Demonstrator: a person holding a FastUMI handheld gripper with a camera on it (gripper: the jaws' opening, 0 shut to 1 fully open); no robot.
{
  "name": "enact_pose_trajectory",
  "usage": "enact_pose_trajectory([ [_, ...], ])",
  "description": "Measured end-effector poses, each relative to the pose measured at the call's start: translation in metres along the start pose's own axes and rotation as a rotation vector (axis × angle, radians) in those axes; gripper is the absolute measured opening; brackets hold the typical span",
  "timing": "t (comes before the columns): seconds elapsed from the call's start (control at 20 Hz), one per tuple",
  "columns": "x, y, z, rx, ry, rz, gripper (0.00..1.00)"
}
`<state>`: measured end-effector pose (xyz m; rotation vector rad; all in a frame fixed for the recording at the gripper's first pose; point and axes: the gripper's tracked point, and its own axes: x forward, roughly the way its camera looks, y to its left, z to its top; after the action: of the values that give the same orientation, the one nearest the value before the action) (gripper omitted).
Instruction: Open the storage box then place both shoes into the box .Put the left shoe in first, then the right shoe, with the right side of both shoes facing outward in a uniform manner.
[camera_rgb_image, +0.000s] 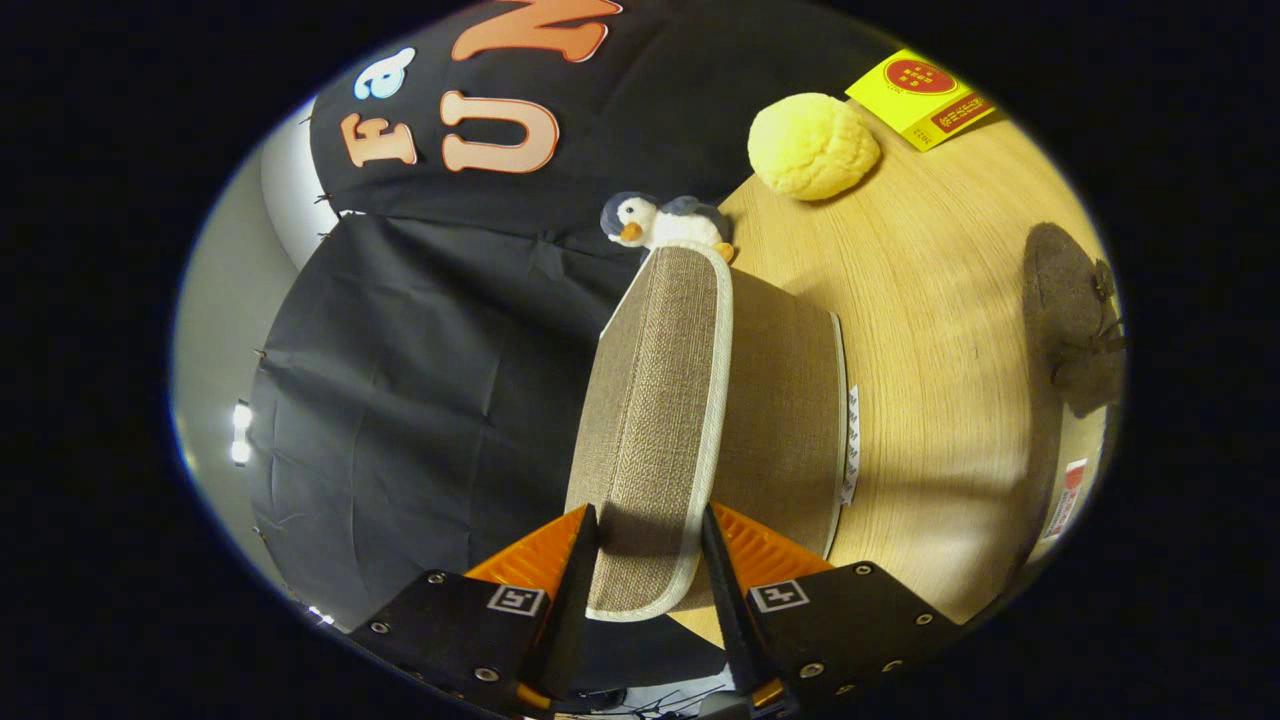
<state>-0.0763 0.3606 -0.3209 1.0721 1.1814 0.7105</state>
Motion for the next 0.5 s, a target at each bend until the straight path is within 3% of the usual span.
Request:
enact_pose_trajectory([
  [0.05, 0.000, 0.000, 0.002, 0.000, -0.009, 0.001, 0.48],
  [0.1, -0.004, 0.002, 0.002, -0.001, -0.012, 0.000, 0.45],
  [0.2, -0.009, 0.008, 0.005, -0.005, -0.027, 0.014, 0.42],
  [0.3, -0.018, 0.036, 0.014, 0.016, -0.062, 0.111, 0.42],
  [0.35, -0.014, 0.043, 0.023, 0.009, -0.085, 0.121, 0.38],
  [0.5, -0.010, 0.042, 0.016, -0.083, -0.080, 0.050, 0.31],
])
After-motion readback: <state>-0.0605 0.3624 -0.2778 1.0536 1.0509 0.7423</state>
